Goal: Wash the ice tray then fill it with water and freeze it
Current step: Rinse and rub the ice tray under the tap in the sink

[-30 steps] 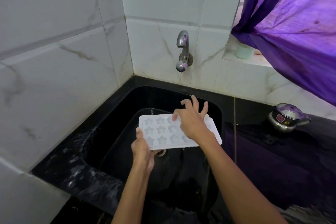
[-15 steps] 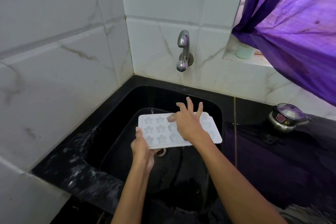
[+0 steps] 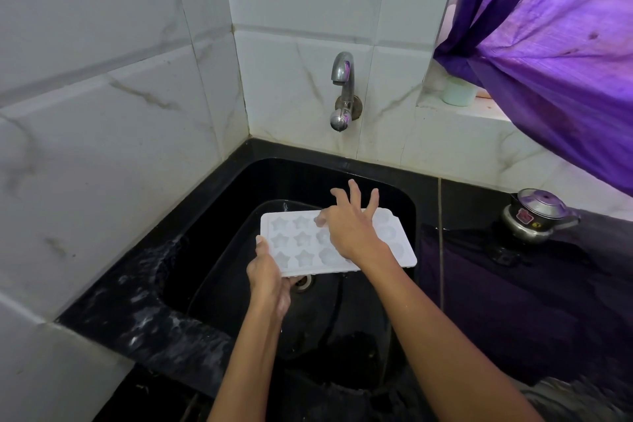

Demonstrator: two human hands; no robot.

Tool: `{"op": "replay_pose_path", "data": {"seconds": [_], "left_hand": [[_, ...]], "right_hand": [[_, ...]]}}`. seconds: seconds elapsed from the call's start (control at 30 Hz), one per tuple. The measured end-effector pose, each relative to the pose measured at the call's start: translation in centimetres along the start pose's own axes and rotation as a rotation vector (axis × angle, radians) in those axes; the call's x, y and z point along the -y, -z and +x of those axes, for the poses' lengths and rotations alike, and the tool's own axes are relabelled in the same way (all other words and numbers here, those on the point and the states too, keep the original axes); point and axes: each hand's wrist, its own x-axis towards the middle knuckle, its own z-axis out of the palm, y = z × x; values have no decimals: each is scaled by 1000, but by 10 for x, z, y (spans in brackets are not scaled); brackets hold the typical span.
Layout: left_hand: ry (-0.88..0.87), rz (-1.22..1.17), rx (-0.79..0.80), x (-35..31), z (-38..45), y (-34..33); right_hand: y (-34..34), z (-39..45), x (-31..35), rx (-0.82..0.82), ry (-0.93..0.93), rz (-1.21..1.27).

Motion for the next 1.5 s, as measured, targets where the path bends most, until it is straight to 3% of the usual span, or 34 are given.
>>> {"op": "replay_pose_path", "data": {"seconds": [0.4, 0.63, 0.97, 1.5], "left_hand": [[3, -7, -8, 2, -2, 0], [1, -1, -8, 4, -4, 0], [-15, -18, -17, 4, -8, -3], [-15, -17, -5, 5, -12, -4]], "right_hand": [[-2, -4, -1, 12, 9, 6], [2, -1, 5, -64, 48, 99], [-3, -3, 18, -15, 110, -20], [2, -4, 23, -9, 78, 5]]}}
